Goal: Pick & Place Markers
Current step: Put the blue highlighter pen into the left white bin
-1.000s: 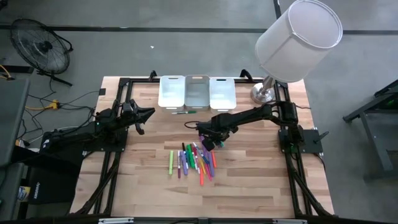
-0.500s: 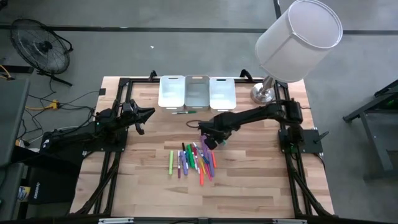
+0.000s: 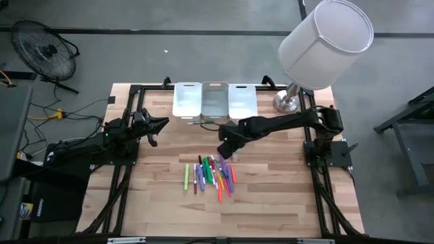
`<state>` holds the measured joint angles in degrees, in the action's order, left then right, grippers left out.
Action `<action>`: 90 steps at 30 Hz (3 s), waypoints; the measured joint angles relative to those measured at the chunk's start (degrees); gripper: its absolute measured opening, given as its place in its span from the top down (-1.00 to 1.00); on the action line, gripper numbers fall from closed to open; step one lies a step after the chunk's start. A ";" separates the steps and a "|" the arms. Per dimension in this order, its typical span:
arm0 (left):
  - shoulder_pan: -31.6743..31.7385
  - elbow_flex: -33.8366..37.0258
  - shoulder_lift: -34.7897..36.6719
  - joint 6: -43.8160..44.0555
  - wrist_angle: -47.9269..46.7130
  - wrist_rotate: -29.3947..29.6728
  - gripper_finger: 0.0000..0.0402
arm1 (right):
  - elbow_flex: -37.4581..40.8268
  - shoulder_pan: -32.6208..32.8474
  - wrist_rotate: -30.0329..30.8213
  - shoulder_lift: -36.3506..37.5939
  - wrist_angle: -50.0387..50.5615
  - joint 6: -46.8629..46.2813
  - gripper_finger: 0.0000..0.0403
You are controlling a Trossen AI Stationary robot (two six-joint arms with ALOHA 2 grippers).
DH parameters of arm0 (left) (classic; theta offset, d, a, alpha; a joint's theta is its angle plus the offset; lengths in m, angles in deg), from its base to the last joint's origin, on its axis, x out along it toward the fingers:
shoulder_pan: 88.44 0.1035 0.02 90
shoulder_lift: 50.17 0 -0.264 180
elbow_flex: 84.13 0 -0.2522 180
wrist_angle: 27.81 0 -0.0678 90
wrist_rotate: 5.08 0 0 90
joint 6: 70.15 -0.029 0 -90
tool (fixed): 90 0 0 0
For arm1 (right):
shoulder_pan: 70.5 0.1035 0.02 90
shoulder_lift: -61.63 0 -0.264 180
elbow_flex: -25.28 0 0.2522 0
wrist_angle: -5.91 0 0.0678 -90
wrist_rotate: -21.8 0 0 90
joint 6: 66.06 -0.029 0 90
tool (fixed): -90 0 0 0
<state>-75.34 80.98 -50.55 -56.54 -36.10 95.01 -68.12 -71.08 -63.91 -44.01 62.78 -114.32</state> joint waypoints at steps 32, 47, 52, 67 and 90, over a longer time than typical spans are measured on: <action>0.00 -6.20 -12.90 11.06 16.85 -9.29 0.29 | -0.13 -1.46 -3.10 3.76 -43.79 16.93 0.73; 0.00 -17.34 -32.96 16.65 22.17 -15.34 -0.05 | -5.35 -4.04 -9.40 3.76 -48.06 25.06 0.73; 0.00 -20.40 -35.72 16.68 22.24 -16.56 -0.05 | -6.49 -4.40 -9.53 3.76 -45.74 26.00 0.73; 0.00 -29.10 -47.86 17.18 24.98 -21.31 -0.05 | -7.02 -4.72 -9.15 3.73 -45.52 27.78 0.73; 0.00 -32.18 -53.00 13.86 23.72 -19.96 0.74 | -6.93 -4.68 -8.98 3.71 -43.99 27.14 0.75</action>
<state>-75.34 48.79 -103.56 -42.68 -12.38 75.05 -75.05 -75.76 -72.89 -40.30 18.78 -87.18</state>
